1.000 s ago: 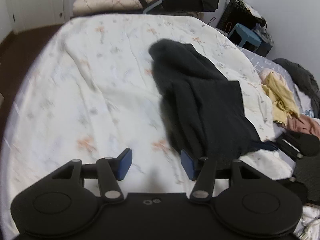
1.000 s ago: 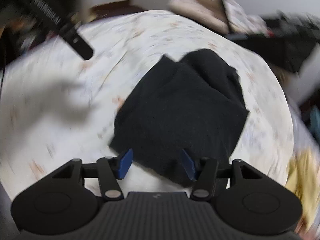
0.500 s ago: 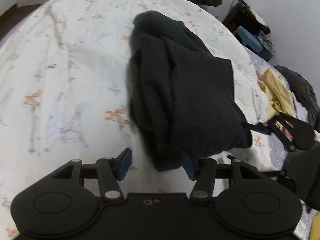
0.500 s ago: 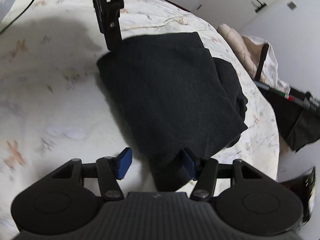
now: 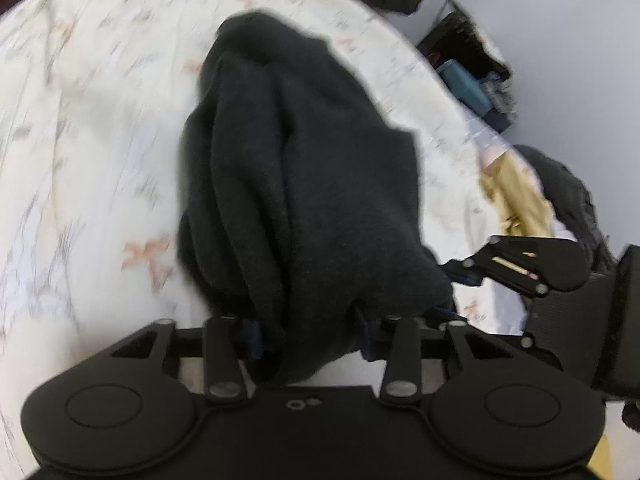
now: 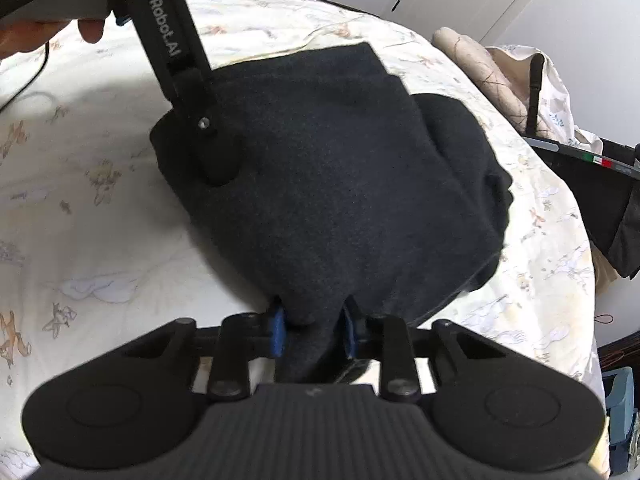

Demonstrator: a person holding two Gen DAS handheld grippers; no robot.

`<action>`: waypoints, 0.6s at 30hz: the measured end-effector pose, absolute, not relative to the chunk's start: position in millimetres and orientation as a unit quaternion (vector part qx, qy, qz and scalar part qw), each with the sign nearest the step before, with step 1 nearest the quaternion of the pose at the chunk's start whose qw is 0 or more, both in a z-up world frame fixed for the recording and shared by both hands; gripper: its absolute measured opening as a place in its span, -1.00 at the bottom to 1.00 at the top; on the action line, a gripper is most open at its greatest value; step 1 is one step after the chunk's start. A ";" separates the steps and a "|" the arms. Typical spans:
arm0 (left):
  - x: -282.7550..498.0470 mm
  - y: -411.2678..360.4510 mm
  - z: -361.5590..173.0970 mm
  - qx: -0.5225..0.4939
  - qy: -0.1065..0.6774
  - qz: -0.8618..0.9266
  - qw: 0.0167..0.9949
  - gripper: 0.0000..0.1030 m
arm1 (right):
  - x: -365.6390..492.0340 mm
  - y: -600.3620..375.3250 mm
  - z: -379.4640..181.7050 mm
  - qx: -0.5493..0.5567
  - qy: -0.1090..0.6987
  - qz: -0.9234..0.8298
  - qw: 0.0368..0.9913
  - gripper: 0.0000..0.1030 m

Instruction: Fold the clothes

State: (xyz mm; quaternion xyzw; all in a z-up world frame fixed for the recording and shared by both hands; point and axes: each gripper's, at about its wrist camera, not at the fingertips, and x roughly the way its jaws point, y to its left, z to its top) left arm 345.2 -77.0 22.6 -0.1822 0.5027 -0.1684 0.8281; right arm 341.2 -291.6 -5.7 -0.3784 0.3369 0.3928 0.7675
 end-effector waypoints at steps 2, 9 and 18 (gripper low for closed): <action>351.9 -70.1 37.5 -0.201 0.482 -0.175 0.835 -0.55 | 350.5 -296.2 7.9 -0.345 0.342 0.387 0.783 -0.48; 412.7 -56.5 84.1 -0.206 0.424 -0.175 0.864 -0.55 | 415.4 -314.7 69.7 -0.205 0.350 0.355 0.842 -0.53; 545.0 -40.6 73.7 -0.220 0.454 -0.080 0.860 -0.28 | 574.5 -305.9 66.3 -0.040 0.433 0.298 0.850 -0.54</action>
